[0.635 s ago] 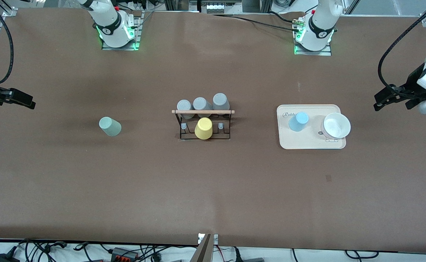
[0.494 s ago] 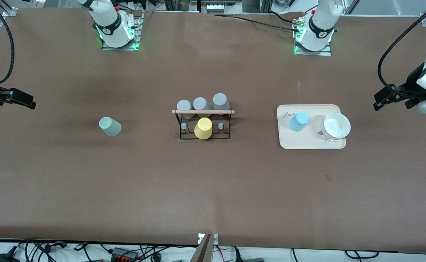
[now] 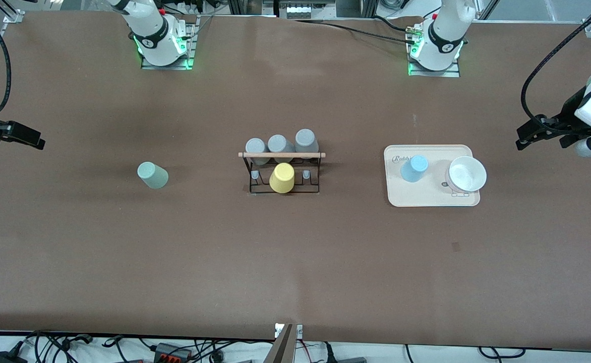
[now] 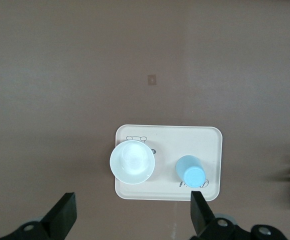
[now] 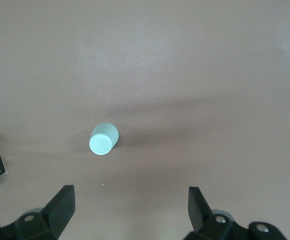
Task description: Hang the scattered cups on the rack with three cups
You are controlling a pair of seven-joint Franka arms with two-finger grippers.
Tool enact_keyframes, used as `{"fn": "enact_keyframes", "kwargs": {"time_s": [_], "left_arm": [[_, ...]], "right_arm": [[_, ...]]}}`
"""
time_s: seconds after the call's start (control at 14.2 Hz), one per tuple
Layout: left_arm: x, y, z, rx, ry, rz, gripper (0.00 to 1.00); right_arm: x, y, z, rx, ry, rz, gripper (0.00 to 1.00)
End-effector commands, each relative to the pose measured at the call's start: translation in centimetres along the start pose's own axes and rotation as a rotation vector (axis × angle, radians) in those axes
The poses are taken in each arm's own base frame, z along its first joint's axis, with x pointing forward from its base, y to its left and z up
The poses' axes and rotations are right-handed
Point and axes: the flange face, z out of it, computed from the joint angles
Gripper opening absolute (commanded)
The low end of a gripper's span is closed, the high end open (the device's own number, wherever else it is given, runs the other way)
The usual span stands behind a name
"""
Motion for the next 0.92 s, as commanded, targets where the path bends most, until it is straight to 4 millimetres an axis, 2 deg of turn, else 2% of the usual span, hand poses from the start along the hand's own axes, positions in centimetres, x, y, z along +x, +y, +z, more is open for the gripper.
{"fn": "enact_keyframes", "kwargs": {"time_s": [0.0, 0.21, 0.35, 0.63, 0.85], "left_arm": [[-0.1, 0.1, -0.6, 0.001, -0.002, 0.014, 1.0], [0.0, 0.6, -0.5, -0.001, -0.004, 0.02, 1.0], [0.8, 0.9, 0.0, -0.002, -0.007, 0.022, 1.0], [2.8, 3.6, 4.7, 0.002, -0.081, 0.059, 1.0], [3.5, 4.4, 7.7, 0.005, -0.133, 0.075, 1.0]], "right_arm": [[-0.8, -0.3, -0.4, 0.015, -0.008, 0.01, 1.0], [-1.0, 0.0, -0.1, 0.012, -0.026, 0.016, 1.0], [-0.9, -0.1, -0.1, 0.012, -0.023, 0.015, 1.0], [-1.4, -0.3, 0.5, 0.013, -0.025, 0.013, 1.0], [-3.1, -0.4, 1.0, 0.016, 0.029, 0.009, 1.0]]}}
